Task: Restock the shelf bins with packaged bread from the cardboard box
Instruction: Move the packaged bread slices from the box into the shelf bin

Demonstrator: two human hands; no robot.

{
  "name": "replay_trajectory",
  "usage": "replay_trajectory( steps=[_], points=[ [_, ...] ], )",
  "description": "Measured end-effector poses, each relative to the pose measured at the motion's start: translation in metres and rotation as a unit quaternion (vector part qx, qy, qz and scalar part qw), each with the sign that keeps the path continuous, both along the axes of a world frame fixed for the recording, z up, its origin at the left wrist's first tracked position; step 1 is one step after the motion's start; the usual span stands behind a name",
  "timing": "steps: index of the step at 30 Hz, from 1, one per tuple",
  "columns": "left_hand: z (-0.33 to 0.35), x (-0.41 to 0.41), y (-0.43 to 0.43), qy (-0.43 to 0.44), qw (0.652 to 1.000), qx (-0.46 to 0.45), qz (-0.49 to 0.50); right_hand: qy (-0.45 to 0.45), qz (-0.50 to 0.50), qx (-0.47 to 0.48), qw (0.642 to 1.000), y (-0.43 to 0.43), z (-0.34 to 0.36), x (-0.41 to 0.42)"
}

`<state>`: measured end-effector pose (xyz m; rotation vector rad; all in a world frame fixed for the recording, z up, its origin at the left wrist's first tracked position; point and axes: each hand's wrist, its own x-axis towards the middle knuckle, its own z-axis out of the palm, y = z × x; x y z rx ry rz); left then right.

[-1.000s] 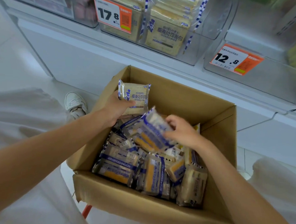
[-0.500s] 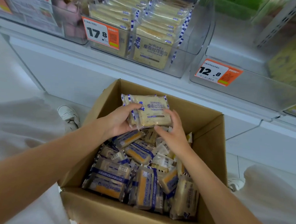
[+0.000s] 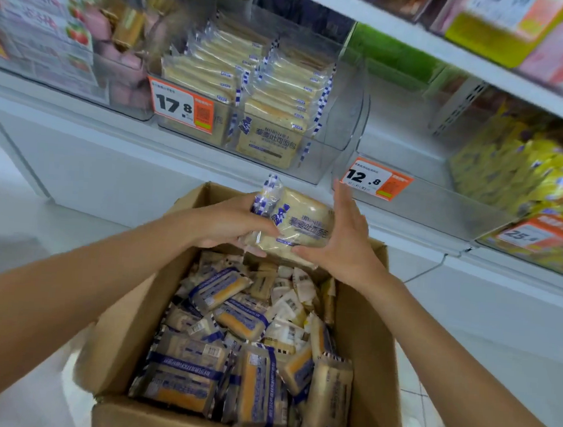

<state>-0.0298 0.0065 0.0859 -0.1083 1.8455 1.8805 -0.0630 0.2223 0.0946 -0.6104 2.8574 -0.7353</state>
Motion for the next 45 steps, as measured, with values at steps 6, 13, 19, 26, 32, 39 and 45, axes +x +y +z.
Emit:
replay_trajectory(
  steps=[6,13,19,26,32,39,45],
  points=[
    [0.073,-0.029,-0.024,0.137,0.975,-0.151,-0.089,0.041,0.087,0.061,0.993,-0.043,0.098,-0.012],
    [0.107,-0.082,-0.071,0.300,0.932,-0.203,-0.027,0.106,0.010,0.045,0.993,-0.068,0.139,-0.035],
    [0.099,-0.167,-0.105,0.333,0.871,-0.360,0.017,0.254,-0.041,-0.026,0.966,-0.094,0.144,-0.072],
    [0.070,-0.212,-0.108,0.306,0.755,-0.567,-0.123,0.208,-0.249,0.159,0.932,-0.124,0.105,-0.173],
    [0.061,-0.216,-0.109,0.330,0.748,-0.564,-0.120,0.105,-0.269,0.201,0.936,-0.148,0.100,-0.281],
    [0.062,-0.215,-0.108,0.323,0.747,-0.569,-0.121,0.137,-0.295,0.143,0.935,-0.148,0.069,-0.313],
    [0.060,-0.216,-0.106,0.324,0.741,-0.577,-0.116,0.159,-0.221,0.207,0.940,-0.154,0.067,-0.302]
  ],
)
